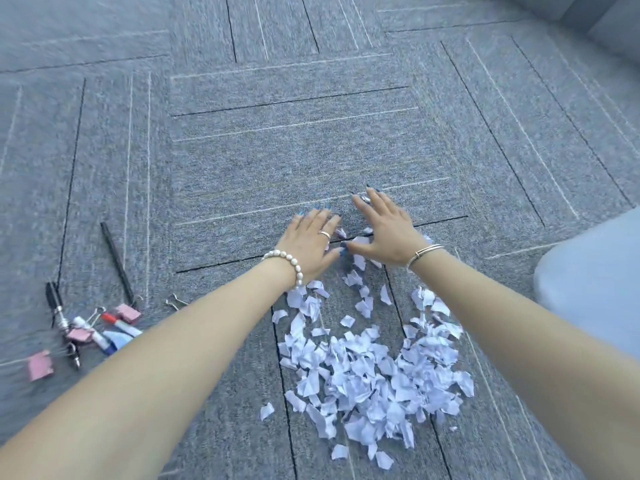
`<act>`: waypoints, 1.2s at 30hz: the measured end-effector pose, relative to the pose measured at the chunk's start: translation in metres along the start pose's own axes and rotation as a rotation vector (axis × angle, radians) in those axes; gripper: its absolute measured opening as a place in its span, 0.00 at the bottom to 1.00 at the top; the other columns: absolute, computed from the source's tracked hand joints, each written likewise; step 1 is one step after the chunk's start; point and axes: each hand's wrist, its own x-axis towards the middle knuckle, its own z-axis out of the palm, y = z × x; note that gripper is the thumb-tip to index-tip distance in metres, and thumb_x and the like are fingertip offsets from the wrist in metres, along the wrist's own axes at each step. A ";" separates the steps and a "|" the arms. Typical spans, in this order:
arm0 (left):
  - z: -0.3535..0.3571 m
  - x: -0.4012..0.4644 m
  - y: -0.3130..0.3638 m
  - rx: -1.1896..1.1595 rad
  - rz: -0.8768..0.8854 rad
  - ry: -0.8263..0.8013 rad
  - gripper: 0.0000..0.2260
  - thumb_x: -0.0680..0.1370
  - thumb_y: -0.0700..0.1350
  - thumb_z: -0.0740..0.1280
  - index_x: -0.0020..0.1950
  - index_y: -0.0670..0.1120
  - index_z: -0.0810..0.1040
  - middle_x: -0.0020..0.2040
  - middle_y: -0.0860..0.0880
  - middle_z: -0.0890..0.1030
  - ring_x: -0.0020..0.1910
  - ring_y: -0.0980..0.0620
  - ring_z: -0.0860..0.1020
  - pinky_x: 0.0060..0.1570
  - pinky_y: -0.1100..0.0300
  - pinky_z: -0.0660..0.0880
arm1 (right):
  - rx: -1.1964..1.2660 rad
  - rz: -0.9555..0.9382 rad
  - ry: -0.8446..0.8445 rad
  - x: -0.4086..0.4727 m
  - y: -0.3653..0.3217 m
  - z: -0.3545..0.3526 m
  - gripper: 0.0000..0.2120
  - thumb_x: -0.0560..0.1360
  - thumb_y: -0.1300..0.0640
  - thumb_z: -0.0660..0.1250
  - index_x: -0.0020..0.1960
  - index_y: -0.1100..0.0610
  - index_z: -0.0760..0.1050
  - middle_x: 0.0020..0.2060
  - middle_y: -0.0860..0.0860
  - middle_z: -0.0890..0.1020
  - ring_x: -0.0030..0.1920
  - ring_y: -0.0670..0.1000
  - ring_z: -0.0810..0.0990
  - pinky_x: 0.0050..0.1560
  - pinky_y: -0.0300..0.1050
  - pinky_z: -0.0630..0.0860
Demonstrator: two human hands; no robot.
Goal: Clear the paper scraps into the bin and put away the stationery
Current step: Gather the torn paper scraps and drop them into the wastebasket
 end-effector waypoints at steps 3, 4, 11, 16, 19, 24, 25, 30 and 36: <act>0.003 -0.005 0.004 -0.026 0.017 0.006 0.25 0.79 0.56 0.51 0.73 0.47 0.53 0.75 0.46 0.51 0.73 0.49 0.49 0.71 0.52 0.48 | -0.004 -0.017 0.022 -0.006 -0.002 0.005 0.35 0.71 0.37 0.58 0.72 0.51 0.52 0.73 0.51 0.54 0.73 0.53 0.49 0.70 0.56 0.51; 0.004 -0.012 0.006 -0.038 0.041 0.011 0.25 0.79 0.55 0.51 0.73 0.47 0.54 0.75 0.46 0.53 0.73 0.49 0.49 0.71 0.52 0.48 | 0.004 -0.040 0.057 -0.014 -0.005 0.006 0.33 0.72 0.38 0.57 0.71 0.52 0.56 0.71 0.52 0.59 0.71 0.52 0.54 0.70 0.54 0.54; 0.028 -0.099 0.021 -0.069 0.259 -0.071 0.23 0.78 0.57 0.45 0.68 0.50 0.65 0.71 0.51 0.63 0.71 0.54 0.59 0.70 0.56 0.48 | 0.098 -0.272 -0.010 -0.139 -0.020 0.040 0.19 0.73 0.42 0.53 0.61 0.46 0.69 0.63 0.42 0.71 0.67 0.43 0.64 0.70 0.45 0.54; 0.035 -0.110 0.017 -0.152 0.228 0.167 0.14 0.76 0.53 0.53 0.58 0.54 0.72 0.61 0.54 0.76 0.62 0.56 0.72 0.66 0.50 0.62 | 0.229 -0.107 0.121 -0.136 -0.009 0.035 0.23 0.70 0.38 0.56 0.64 0.44 0.65 0.67 0.42 0.66 0.68 0.41 0.56 0.71 0.50 0.54; 0.024 -0.086 0.011 -0.183 0.151 0.296 0.17 0.76 0.54 0.53 0.63 0.51 0.67 0.67 0.49 0.69 0.67 0.51 0.65 0.68 0.44 0.59 | 0.155 0.061 0.191 -0.091 0.012 0.019 0.31 0.70 0.38 0.59 0.69 0.44 0.56 0.72 0.46 0.56 0.72 0.49 0.50 0.71 0.55 0.49; 0.019 -0.036 -0.007 -0.073 -0.125 0.095 0.29 0.76 0.63 0.49 0.73 0.52 0.50 0.75 0.47 0.45 0.73 0.48 0.44 0.71 0.46 0.43 | 0.031 0.224 0.030 -0.058 0.027 0.022 0.37 0.70 0.31 0.50 0.72 0.47 0.46 0.74 0.49 0.48 0.73 0.53 0.44 0.70 0.58 0.45; 0.023 -0.033 -0.008 -0.080 -0.116 0.059 0.29 0.76 0.63 0.48 0.74 0.52 0.48 0.75 0.48 0.44 0.73 0.49 0.43 0.71 0.49 0.41 | 0.030 0.181 0.028 -0.065 0.020 0.024 0.36 0.70 0.32 0.50 0.72 0.48 0.48 0.73 0.48 0.49 0.73 0.52 0.45 0.70 0.56 0.45; 0.037 -0.075 0.008 -0.316 0.065 0.110 0.30 0.75 0.64 0.43 0.72 0.49 0.57 0.73 0.50 0.58 0.72 0.55 0.53 0.70 0.56 0.47 | 0.106 -0.087 -0.118 -0.145 -0.026 0.042 0.31 0.70 0.31 0.49 0.69 0.41 0.52 0.71 0.41 0.54 0.71 0.45 0.44 0.72 0.54 0.46; 0.064 -0.138 0.034 -0.220 0.318 0.023 0.28 0.74 0.67 0.44 0.69 0.55 0.61 0.68 0.53 0.66 0.68 0.56 0.60 0.71 0.50 0.55 | 0.183 -0.110 -0.097 -0.201 -0.024 0.048 0.33 0.66 0.26 0.52 0.65 0.28 0.40 0.70 0.32 0.41 0.70 0.40 0.35 0.70 0.45 0.32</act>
